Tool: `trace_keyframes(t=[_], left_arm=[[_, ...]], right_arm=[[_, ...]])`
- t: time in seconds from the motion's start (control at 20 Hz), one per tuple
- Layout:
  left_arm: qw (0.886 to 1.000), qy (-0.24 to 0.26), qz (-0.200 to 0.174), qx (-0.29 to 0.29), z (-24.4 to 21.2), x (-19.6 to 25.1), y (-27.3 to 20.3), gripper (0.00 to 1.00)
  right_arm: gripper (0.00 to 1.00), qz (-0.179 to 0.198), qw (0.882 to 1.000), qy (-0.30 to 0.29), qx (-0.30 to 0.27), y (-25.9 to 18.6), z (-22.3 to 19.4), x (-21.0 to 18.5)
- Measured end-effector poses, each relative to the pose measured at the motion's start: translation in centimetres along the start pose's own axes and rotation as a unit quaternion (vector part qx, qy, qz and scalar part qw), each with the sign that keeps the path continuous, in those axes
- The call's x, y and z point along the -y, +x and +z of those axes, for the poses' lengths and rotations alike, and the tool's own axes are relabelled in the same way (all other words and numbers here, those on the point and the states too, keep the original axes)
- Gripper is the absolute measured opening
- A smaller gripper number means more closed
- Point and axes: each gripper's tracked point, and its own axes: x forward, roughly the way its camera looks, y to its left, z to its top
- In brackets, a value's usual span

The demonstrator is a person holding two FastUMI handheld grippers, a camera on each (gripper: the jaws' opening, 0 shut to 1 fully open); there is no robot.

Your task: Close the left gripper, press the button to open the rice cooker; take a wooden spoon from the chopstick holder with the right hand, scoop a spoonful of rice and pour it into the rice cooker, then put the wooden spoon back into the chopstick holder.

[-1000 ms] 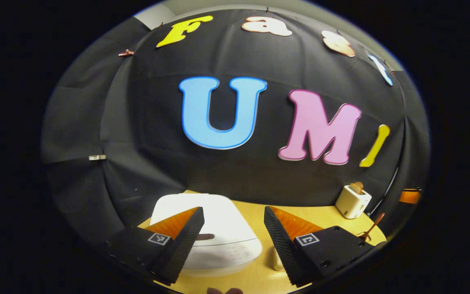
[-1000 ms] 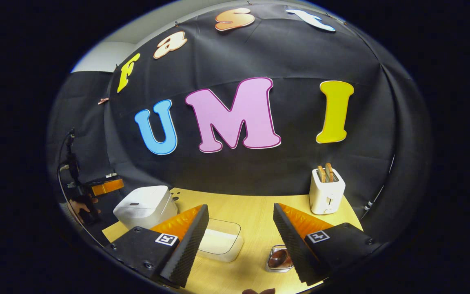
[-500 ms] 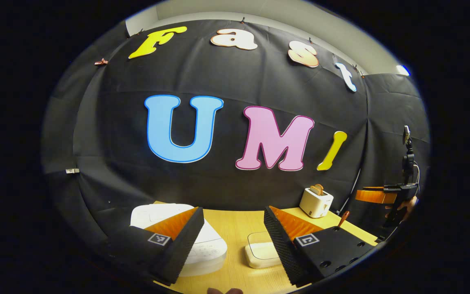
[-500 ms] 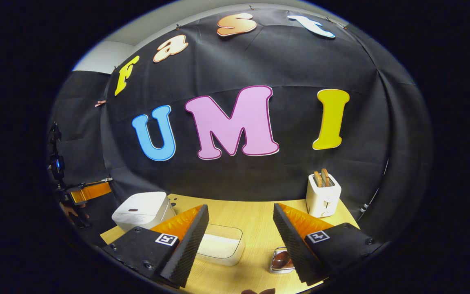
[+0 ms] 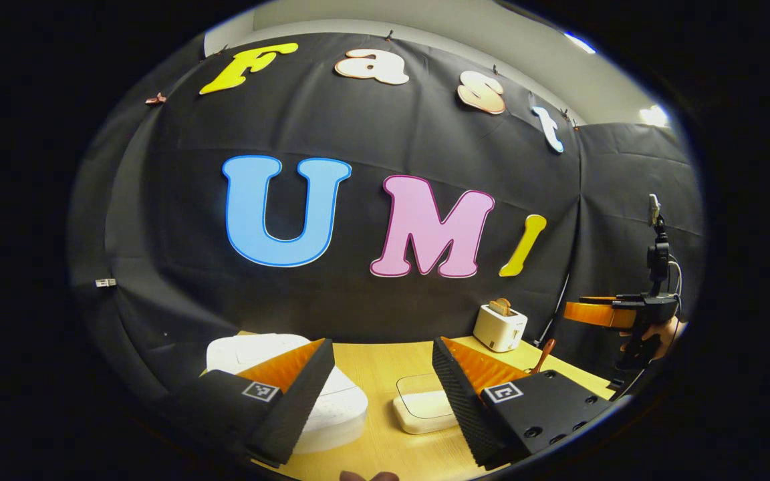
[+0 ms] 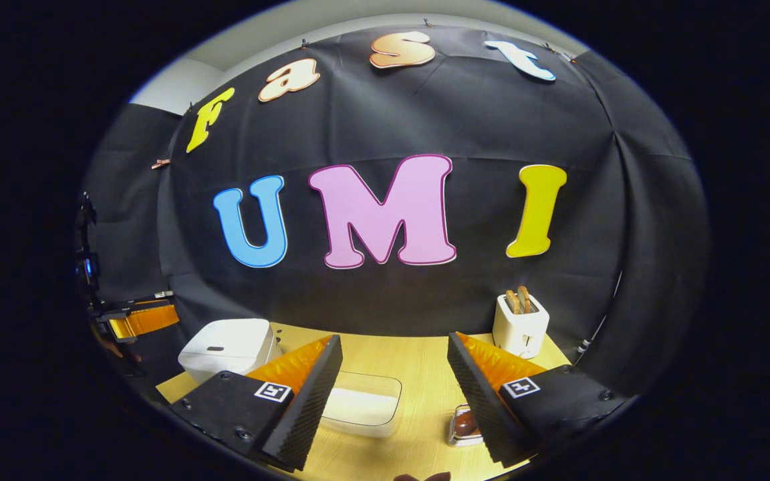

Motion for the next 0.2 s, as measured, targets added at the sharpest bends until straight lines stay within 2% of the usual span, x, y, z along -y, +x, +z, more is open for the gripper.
trace_keyframes(t=[0.2], left_arm=[[1.0, -0.007, -0.003, 0.0, -0.01, -0.55, 0.03, 0.95]], right_arm=[[0.98, -0.003, 1.0, -0.015, 0.004, -0.24, 0.54, -1.0]])
